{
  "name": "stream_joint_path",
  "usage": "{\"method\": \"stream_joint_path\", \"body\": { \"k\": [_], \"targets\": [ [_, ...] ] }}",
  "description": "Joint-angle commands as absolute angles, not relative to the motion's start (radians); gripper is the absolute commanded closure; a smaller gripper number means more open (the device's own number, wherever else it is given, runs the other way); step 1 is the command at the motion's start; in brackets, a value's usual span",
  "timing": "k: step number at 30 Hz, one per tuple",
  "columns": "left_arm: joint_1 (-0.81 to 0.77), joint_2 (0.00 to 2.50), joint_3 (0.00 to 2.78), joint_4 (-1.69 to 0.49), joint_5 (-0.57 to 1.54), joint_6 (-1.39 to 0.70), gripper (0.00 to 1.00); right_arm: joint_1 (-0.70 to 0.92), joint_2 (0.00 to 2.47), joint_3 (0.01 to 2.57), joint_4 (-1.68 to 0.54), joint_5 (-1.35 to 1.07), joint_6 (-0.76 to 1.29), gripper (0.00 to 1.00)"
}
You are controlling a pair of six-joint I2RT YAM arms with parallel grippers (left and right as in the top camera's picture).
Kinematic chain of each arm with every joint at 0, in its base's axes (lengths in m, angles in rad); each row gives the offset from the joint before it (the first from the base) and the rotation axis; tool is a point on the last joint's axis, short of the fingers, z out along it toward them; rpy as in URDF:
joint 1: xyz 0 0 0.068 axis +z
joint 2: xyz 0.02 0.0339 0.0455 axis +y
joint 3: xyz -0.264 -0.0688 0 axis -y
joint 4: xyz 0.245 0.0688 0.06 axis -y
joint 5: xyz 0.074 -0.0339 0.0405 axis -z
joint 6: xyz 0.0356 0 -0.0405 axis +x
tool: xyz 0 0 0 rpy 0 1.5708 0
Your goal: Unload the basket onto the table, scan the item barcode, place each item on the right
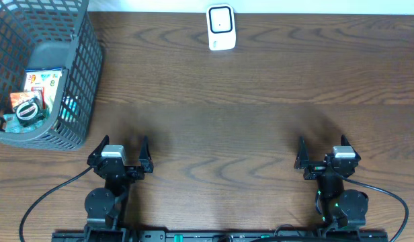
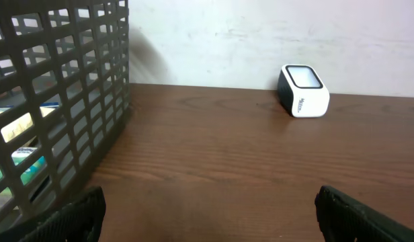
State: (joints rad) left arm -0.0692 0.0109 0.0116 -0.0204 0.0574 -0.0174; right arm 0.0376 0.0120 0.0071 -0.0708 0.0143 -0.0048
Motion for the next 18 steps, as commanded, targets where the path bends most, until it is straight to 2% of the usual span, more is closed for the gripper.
{"method": "stream_joint_path", "body": {
  "k": [1,14,18],
  "targets": [
    [-0.074,0.004,0.004,-0.067,0.06,0.004,0.02,0.03,0.007,0.006,-0.075,0.012,0.006,0.01],
    [-0.074,0.004,0.004,-0.067,0.06,0.004,0.02,0.03,0.007,0.006,-0.075,0.012,0.006,0.01],
    [-0.075,0.004,0.004,0.051,0.095,-0.015,0.02,0.03,0.007,0.006,-0.075,0.012,0.006,0.01]
  ]
}}
